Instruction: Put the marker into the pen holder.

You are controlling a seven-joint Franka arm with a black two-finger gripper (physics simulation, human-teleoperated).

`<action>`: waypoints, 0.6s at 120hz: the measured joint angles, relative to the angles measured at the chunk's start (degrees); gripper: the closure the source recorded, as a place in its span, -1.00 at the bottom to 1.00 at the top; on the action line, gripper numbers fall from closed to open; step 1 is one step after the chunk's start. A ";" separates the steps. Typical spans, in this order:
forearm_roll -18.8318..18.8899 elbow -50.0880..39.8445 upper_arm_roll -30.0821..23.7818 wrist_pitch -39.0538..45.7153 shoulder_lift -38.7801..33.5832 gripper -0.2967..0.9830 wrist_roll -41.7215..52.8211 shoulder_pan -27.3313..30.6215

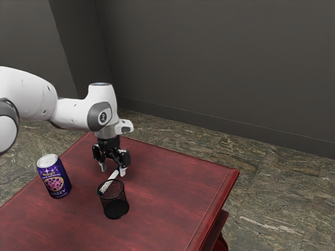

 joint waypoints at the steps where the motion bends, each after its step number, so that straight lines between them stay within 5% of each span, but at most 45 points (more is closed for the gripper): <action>1: -0.01 -0.03 0.00 0.03 -0.03 -0.31 -0.03 0.01; 32: -0.14 -0.46 0.66 0.56 -0.53 0.23 -0.70 0.12; 72: -0.19 -0.61 0.97 0.81 -0.13 0.48 -1.13 0.15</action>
